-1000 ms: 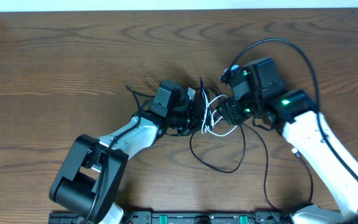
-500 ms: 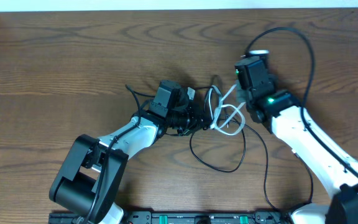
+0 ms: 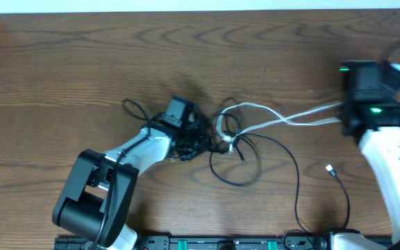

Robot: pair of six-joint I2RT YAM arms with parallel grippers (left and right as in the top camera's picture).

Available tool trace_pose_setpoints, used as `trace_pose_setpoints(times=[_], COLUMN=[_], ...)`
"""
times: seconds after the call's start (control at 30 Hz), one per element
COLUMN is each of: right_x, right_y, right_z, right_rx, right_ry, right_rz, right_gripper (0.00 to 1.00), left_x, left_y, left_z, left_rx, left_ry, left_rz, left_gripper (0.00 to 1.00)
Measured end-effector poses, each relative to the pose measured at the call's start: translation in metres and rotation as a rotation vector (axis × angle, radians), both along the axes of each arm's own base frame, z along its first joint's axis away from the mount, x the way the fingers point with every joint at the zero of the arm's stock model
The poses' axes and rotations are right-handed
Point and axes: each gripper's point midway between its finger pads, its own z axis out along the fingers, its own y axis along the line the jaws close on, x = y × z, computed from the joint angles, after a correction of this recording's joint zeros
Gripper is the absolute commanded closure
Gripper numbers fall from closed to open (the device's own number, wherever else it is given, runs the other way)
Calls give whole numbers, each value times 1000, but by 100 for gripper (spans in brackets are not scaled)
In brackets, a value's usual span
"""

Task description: Untangle cables

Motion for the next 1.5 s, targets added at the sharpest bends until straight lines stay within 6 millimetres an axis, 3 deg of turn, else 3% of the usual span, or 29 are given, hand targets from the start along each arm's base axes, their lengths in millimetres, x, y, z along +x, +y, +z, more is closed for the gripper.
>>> trace_pose_setpoints(times=[0.2, 0.43, 0.5, 0.63, 0.7, 0.77, 0.87, 0.93, 0.97, 1.07, 1.17, 1.5], right_x=[-7, -32, -42, -51, -49, -45, -39, -34, -32, -31, -45, -67], right_y=[-21, -44, -54, -66, -64, -60, -52, -42, -36, -13, 2, 17], right_z=[-15, -23, -26, -29, -31, -32, -35, -39, -40, -48, -57, -66], right_rx=[189, 229, 239, 280, 305, 335, 378, 422, 448, 542, 606, 673], right_ry=[-36, -16, -11, -25, -33, -44, -41, -29, -18, 33, 106, 207], right_rz=[-40, -164, -216, -267, -256, -235, -189, -126, -89, 19, 44, 50], right_gripper=[99, 99, 99, 99, 99, 99, 99, 99, 99, 99, 99, 96], left_x=[13, 22, 23, 28, 29, 30, 33, 37, 39, 45, 45, 46], left_y=[27, 47, 53, 62, 63, 65, 66, 67, 67, 69, 69, 67], left_z=[-2, -3, -4, -3, -3, -3, -1, 2, 4, 10, 10, 11], left_rx=[56, 141, 179, 227, 237, 247, 252, 255, 257, 267, 270, 260], left_ry=[-5, -32, -40, -65, -69, -74, -84, -100, -108, -132, -134, -145], left_rz=[81, 131, 143, 163, 167, 171, 179, 183, 185, 195, 197, 172], left_gripper=[91, 91, 83, 83, 83, 73, 45, 18, 11, 8, 7, 7])
